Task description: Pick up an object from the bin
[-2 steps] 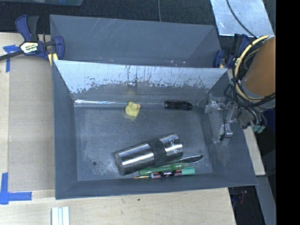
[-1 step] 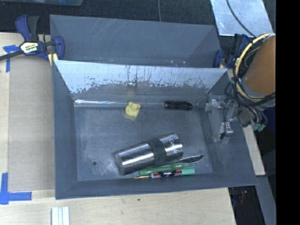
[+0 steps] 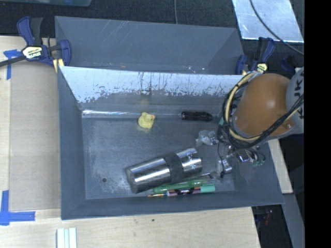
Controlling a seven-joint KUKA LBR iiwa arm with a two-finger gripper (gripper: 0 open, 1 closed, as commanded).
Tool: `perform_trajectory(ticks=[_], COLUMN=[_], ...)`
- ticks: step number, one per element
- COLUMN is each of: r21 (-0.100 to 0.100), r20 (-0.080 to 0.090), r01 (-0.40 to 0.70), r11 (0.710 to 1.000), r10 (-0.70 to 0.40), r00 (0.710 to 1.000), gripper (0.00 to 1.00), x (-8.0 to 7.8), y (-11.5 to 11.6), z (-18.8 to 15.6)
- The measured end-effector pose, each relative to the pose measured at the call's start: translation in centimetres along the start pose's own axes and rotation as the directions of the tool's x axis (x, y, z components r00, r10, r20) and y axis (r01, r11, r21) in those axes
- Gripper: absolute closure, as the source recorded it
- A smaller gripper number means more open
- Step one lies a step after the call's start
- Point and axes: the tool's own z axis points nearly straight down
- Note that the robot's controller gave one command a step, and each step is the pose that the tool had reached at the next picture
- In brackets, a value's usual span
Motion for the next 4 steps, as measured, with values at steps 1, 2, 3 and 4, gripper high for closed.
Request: perform_trajectory(ticks=[1,2,3,4], r21=[0.005,-0.002,0.025,0.01], r20=[0.006,0.002,0.017,0.009], r01=[0.185,0.455,0.526,0.708], r11=[0.983,0.89,0.85,0.707], r10=[-0.185,-0.455,-0.526,-0.708], r00=[0.983,0.89,0.85,0.706], gripper=[0.0,0.0,0.0,1.0], x=[0.0,2.5,1.9,0.6], y=[0.0,4.3,4.9,9.7], z=[-1.3,0.5,3.2,3.4])
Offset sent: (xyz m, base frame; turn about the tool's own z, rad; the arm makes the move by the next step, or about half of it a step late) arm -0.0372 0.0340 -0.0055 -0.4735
